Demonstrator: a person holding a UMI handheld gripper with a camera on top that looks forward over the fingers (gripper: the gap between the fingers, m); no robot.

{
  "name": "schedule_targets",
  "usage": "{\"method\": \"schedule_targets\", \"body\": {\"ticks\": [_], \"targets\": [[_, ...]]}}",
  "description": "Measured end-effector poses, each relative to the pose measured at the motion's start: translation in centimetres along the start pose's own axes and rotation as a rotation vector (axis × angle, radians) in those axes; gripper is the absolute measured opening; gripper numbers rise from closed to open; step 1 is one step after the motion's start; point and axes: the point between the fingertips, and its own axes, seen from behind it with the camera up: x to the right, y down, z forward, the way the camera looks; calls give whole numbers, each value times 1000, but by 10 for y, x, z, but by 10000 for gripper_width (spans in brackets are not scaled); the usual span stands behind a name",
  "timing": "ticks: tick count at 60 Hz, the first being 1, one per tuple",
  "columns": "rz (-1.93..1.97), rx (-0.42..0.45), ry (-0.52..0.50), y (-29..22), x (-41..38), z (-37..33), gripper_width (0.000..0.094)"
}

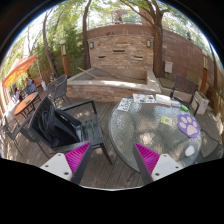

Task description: Arrange mouse

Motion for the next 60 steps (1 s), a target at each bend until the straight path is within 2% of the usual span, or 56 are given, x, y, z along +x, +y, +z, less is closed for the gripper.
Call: {"method": "schedule_targets", "body": {"ticks": [8, 16, 28, 38, 43, 55, 60], "targets": [[39, -24, -1, 16, 11, -3, 848], [62, -42, -8, 54, 64, -7, 851], [36, -21, 61, 120, 231, 11, 850], [49, 35, 150, 146, 352, 42, 847], [74, 35, 189, 157, 396, 60, 848], [165, -9, 237, 176, 449, 101, 847], [201, 0, 246, 170, 461, 112, 848]]}}
